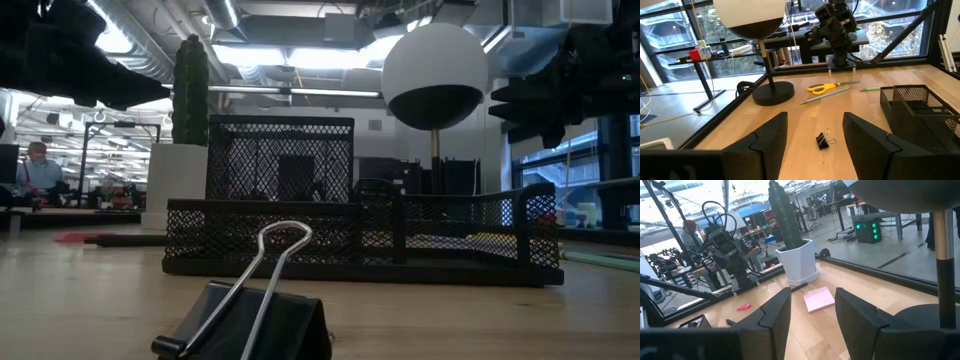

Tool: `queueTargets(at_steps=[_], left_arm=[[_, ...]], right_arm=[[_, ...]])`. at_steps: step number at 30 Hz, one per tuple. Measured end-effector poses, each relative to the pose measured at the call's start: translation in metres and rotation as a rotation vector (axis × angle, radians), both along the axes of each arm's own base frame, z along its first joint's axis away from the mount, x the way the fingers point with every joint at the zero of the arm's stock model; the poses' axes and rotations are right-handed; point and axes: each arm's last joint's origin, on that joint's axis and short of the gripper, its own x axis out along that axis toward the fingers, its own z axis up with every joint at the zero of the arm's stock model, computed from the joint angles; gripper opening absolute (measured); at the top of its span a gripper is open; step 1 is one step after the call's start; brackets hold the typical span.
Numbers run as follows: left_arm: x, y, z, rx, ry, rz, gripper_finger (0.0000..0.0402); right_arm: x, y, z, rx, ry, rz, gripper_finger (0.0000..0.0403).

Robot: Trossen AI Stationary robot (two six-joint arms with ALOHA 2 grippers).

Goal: Pick and place office supplies into organizer
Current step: Put the bottom black pen into the mesh desk organizer

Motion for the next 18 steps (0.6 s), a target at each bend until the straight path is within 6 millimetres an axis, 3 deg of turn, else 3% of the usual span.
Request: queueTargets(at_steps=[9, 14, 18], left_arm=[[0.005, -0.002, 0.002, -0.002, -0.007, -0.035, 0.0186], [0.016, -0.004, -0.002, 0.002, 0.088, -0.059, 0.0186], [0.03, -0.009, 0.008, -0.004, 0.179, -0.078, 0.0186]], right_arm=[[0.0, 0.0, 0.0, 0.002, -0.001, -0.001, 0.0154], [0.0, 0.0, 0.0, 0.003, -0.001, -0.001, 0.0154], [0.0, 0.0, 0.0, 0.003, -0.001, -0.001, 0.0154]])
